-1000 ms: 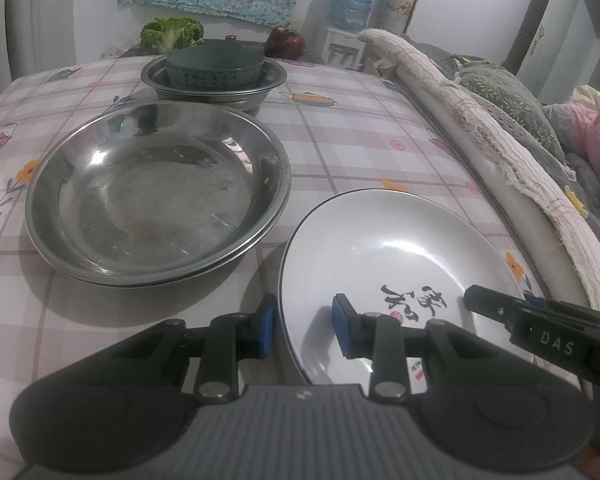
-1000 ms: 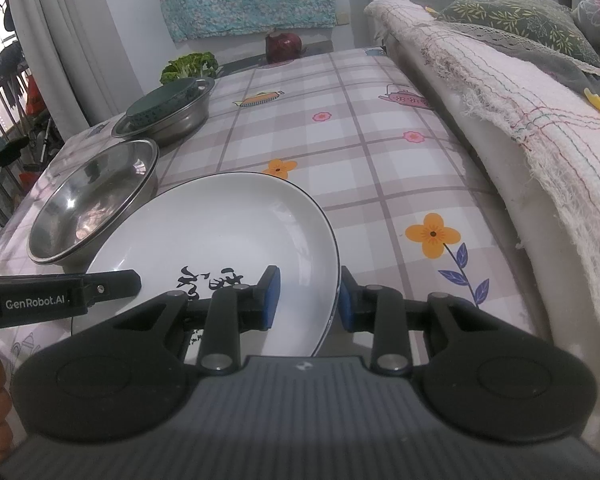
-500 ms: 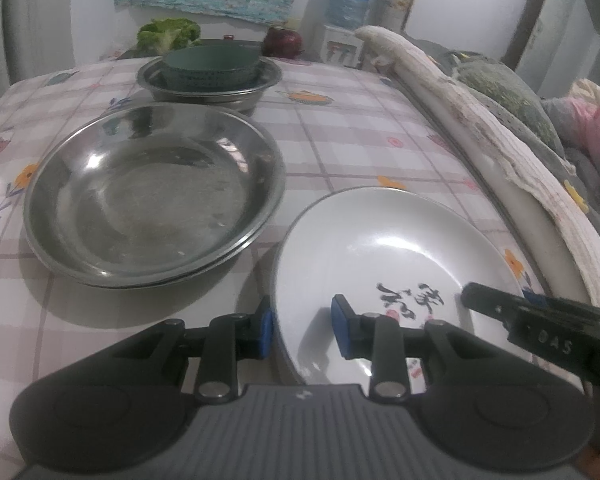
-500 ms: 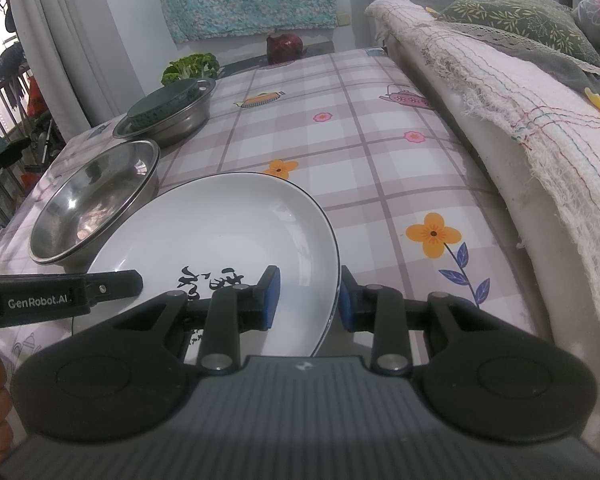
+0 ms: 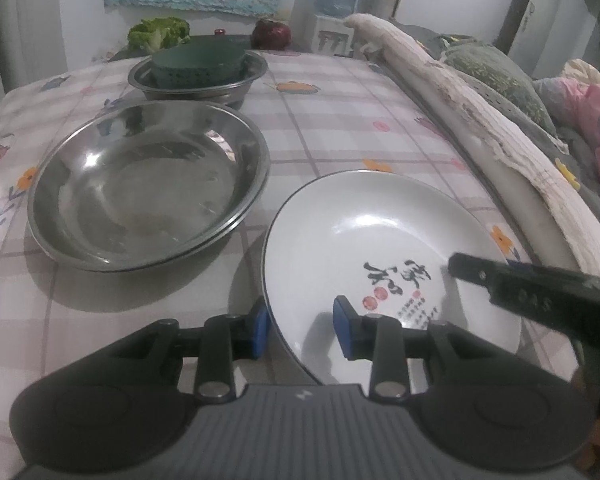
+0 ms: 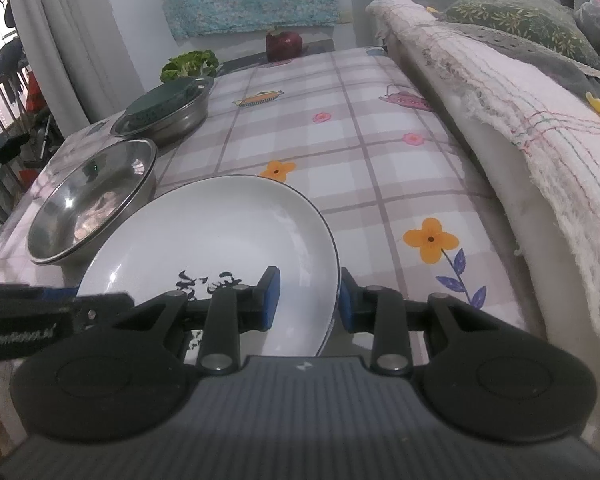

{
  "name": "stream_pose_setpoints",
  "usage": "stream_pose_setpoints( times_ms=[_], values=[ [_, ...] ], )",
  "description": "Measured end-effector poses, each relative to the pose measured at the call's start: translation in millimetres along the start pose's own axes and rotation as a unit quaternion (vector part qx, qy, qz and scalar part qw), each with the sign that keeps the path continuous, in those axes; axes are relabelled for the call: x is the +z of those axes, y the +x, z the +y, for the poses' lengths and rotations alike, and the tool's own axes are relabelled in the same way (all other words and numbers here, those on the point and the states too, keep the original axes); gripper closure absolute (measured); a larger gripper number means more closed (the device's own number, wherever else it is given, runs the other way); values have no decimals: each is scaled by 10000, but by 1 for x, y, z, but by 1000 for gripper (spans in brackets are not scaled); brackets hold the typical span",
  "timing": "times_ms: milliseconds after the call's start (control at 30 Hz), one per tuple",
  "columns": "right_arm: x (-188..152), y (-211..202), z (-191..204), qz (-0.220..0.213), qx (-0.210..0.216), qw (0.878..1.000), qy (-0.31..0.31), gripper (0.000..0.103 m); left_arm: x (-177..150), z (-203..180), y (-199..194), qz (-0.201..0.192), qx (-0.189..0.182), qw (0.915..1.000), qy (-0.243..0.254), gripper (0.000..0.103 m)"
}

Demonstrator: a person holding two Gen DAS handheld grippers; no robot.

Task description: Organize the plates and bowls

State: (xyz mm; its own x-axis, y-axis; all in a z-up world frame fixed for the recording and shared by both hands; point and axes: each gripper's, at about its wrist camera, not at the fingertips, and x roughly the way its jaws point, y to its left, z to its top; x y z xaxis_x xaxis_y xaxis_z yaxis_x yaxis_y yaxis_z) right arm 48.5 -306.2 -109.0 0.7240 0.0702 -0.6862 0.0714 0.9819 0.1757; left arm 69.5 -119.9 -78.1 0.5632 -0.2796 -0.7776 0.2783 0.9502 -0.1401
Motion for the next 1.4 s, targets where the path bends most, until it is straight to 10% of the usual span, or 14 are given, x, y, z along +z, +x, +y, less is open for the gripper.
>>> stream_pose_setpoints(
  times_ms=[1400],
  values=[
    [0, 1, -4, -27, -29, 10000, 54, 73, -4, -4, 1, 99, -77, 9999, -29, 69]
  ],
)
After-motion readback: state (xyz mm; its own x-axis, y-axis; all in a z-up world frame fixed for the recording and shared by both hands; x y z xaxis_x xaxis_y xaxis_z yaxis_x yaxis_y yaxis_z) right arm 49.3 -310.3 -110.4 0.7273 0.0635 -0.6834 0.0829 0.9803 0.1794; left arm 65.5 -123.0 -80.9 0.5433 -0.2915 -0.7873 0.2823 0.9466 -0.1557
